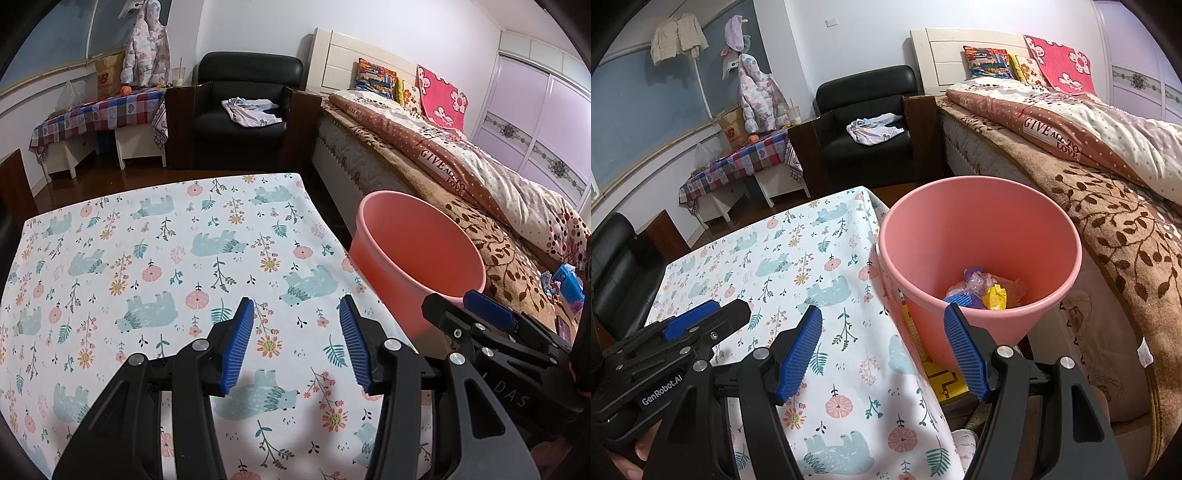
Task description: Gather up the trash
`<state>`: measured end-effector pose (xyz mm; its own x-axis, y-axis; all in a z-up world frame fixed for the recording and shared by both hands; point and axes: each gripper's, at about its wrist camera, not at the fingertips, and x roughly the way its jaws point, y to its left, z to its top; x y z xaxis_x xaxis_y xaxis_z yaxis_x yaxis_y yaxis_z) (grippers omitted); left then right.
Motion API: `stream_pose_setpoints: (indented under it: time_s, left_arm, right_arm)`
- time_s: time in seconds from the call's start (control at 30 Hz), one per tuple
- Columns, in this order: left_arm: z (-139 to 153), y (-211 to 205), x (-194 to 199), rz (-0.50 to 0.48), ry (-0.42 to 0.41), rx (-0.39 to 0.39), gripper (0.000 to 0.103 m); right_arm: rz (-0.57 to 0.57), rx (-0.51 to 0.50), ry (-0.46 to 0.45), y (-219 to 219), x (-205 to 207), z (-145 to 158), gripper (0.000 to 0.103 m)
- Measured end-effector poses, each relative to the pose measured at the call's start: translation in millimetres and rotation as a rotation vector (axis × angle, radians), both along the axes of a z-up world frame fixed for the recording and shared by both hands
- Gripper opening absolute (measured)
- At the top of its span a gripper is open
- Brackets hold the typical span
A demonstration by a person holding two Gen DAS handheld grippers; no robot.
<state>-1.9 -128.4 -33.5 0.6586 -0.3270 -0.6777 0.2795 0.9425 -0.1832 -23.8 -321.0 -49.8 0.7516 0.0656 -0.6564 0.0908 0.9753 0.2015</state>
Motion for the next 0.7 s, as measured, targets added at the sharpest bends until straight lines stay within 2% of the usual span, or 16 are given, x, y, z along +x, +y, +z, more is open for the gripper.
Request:
stream_pose_setpoints:
  time_s: [0.7]
  left_arm:
    - [-1.7, -0.1, -1.3, 0.009, 0.004, 0.008, 0.049]
  right_arm:
    - [-0.001, 0.001, -0.001, -1.5, 0.2, -0.1, 0.068]
